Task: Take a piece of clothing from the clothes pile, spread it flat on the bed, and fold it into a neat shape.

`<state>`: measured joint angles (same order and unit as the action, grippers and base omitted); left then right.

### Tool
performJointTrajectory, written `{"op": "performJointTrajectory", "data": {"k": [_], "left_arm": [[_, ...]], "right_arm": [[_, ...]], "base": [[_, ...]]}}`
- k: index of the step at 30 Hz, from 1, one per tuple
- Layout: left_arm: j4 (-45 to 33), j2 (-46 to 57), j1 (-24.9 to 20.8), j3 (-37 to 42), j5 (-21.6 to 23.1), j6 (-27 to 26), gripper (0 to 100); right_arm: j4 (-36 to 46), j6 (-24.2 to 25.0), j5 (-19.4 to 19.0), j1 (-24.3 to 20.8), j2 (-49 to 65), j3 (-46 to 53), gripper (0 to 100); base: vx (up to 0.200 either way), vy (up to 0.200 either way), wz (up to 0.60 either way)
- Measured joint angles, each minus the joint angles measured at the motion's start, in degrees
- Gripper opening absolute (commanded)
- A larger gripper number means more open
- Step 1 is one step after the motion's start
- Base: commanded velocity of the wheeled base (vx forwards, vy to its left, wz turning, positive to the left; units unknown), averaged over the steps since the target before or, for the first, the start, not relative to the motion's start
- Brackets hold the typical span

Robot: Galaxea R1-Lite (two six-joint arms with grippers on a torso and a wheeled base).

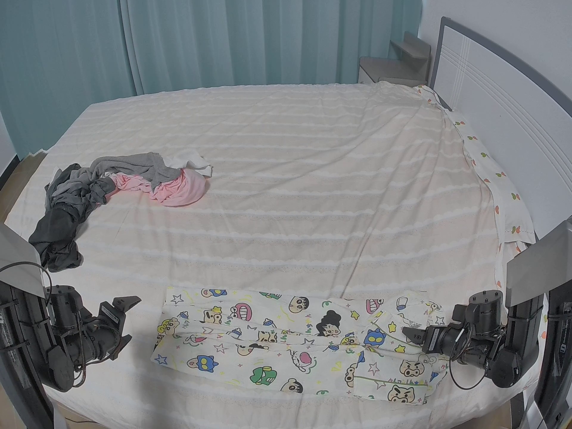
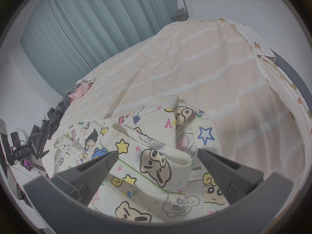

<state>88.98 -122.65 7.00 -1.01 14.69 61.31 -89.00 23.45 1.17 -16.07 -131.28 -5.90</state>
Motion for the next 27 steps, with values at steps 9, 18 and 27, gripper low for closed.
{"op": "performJointTrajectory", "data": {"k": [9, 18, 27], "left_arm": [[0.0, 0.0, 0.0, 0.0, -0.1, 0.0, 100], [0.0, 0.0, 0.0, 0.0, -0.1, 0.0, 100], [0.0, 0.0, 0.0, 0.0, -0.1, 0.0, 100]], "right_arm": [[0.0, 0.5, 0.0, -0.1, 0.0, 0.1, 0], [0.0, 0.4, 0.1, -0.1, 0.7, -0.1, 0], [0.0, -0.1, 0.4, -1.2, 4.7, -1.2, 0]], "base": [[0.000, 0.000, 0.00], [0.000, 0.000, 0.00], [0.000, 0.000, 0.00]]}}
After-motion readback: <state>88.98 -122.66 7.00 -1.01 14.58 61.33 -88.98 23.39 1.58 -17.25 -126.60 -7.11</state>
